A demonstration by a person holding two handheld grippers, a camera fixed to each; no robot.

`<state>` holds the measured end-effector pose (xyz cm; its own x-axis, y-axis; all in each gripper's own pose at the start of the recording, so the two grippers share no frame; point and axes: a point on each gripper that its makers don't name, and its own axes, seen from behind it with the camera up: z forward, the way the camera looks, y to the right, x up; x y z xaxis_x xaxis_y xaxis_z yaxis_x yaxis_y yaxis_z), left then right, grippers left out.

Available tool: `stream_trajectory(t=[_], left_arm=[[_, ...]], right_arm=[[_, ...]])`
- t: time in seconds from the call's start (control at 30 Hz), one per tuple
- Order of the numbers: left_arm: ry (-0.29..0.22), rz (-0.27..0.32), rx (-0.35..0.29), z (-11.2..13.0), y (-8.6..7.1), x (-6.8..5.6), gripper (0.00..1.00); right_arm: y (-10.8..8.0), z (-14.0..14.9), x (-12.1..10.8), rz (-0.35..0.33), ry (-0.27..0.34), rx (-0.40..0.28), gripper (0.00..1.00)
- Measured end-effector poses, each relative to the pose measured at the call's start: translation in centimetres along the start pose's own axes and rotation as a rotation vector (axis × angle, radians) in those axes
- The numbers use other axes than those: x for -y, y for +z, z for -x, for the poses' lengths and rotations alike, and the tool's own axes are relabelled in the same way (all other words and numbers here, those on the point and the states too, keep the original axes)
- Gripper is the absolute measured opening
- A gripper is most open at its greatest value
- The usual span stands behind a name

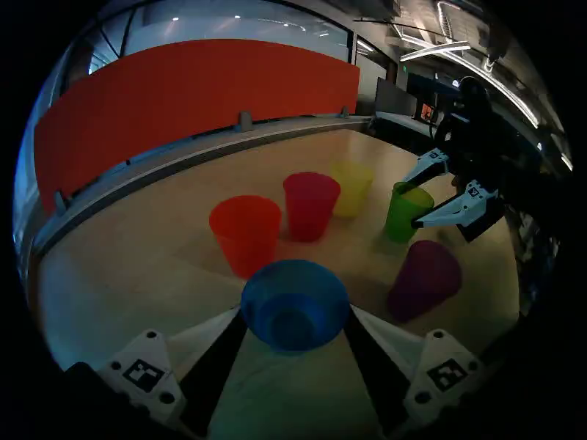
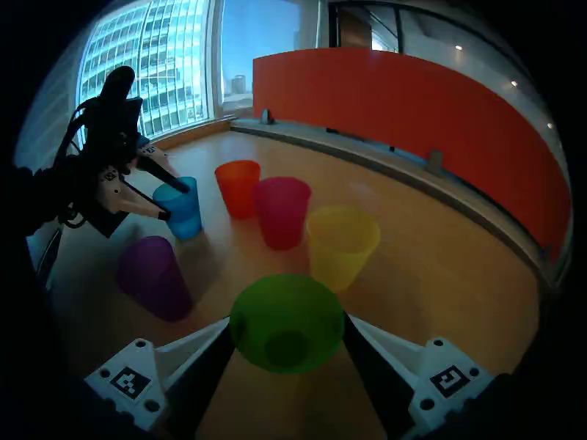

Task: Pour water

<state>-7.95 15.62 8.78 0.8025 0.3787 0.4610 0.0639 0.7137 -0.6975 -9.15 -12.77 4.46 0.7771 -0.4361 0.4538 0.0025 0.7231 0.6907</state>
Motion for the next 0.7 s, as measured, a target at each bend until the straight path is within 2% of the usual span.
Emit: stream_trajectory(t=[0.33,0.4,0.47,0.7], left_arm=[[0.004,-0.005,0.003,-0.07,0.02,-0.03,0.87],[0.004,-0.004,0.003,-0.06,-0.02,-0.05,0.87],[0.004,-0.004,0.004,-0.04,-0.09,-0.08,0.87],[0.004,-0.003,-0.004,-0.25,-0.35,-0.17,0.87]], right_arm=[[-0.17,0.04,-0.1,0.003,-0.005,-0.001,0.99],[-0.2,0.03,-0.15,0.004,-0.005,-0.003,0.98],[-0.23,0.03,-0.22,0.005,-0.005,-0.004,0.92],[-0.49,-0.13,0.07,-0.009,-0.003,-0.009,0.92]])
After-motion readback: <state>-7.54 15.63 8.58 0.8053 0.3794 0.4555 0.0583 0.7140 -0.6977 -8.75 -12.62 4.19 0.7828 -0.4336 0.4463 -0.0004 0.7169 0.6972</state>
